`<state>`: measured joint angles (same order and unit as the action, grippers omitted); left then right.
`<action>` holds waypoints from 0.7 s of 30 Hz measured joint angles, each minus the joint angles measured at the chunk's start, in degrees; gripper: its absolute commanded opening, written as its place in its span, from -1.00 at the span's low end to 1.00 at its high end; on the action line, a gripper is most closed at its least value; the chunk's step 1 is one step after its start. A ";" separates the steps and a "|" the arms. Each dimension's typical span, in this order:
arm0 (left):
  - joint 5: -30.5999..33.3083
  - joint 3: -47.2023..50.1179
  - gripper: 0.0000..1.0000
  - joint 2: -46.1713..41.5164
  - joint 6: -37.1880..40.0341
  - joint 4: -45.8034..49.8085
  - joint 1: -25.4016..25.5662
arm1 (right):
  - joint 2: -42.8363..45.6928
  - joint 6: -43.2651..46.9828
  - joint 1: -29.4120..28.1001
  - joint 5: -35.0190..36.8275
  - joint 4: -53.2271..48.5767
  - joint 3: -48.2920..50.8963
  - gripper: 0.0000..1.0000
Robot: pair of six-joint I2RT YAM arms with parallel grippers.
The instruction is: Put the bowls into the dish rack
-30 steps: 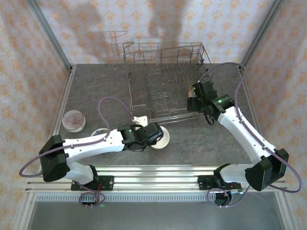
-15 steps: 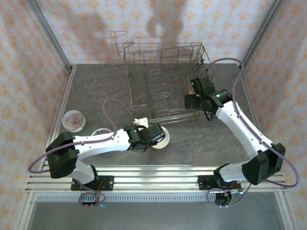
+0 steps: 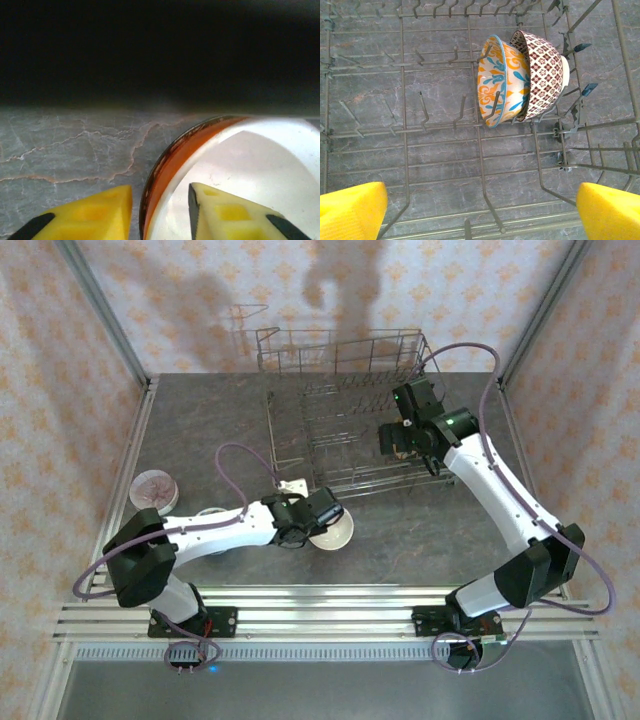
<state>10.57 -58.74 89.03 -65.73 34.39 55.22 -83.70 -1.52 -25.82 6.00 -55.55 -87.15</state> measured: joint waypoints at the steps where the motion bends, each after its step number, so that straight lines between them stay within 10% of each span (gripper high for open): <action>1: -0.11 -0.46 -0.44 0.42 0.28 0.00 -0.22 | -0.17 0.17 0.00 0.02 -0.20 -0.11 0.93; 21: -3.04 -3.85 -0.42 3.10 5.95 0.57 -0.63 | -0.83 1.44 0.00 0.17 -0.66 -0.96 0.94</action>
<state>7.53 -62.59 92.14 -59.79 34.96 54.59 -84.53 -0.08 -25.82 6.17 -56.21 -88.12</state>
